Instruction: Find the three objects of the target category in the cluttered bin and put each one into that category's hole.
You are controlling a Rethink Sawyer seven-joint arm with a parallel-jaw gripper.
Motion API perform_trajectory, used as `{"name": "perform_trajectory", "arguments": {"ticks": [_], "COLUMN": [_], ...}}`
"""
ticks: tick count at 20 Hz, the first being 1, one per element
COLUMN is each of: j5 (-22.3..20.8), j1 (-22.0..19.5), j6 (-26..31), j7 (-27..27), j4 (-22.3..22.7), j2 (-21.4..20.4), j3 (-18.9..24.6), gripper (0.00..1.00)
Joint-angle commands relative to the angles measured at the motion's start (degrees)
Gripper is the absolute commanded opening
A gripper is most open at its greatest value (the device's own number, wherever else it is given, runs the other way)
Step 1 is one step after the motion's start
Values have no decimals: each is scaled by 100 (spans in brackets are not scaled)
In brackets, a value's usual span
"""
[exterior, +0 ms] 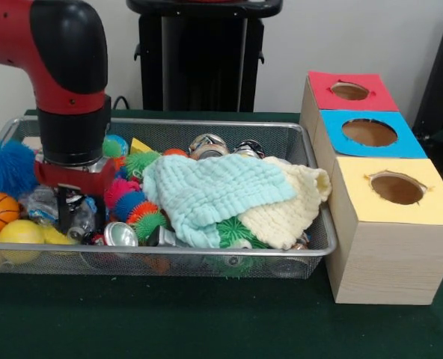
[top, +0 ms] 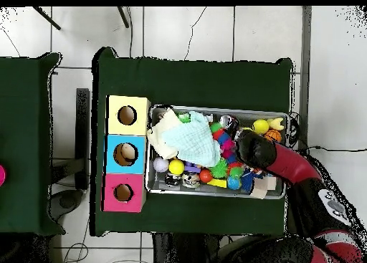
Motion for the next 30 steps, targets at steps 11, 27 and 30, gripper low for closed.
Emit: {"name": "perform_trajectory", "arguments": {"ticks": [11, 27, 30], "j5": [-319, -709, -837], "j1": [-129, -261, -370], "j6": [447, 975, 1024], "j7": [-100, -906, -956], "j4": [-877, -923, -920], "j2": [1069, 763, 784], "j3": [365, 750, 903], "gripper": [0, 0, 100]}}
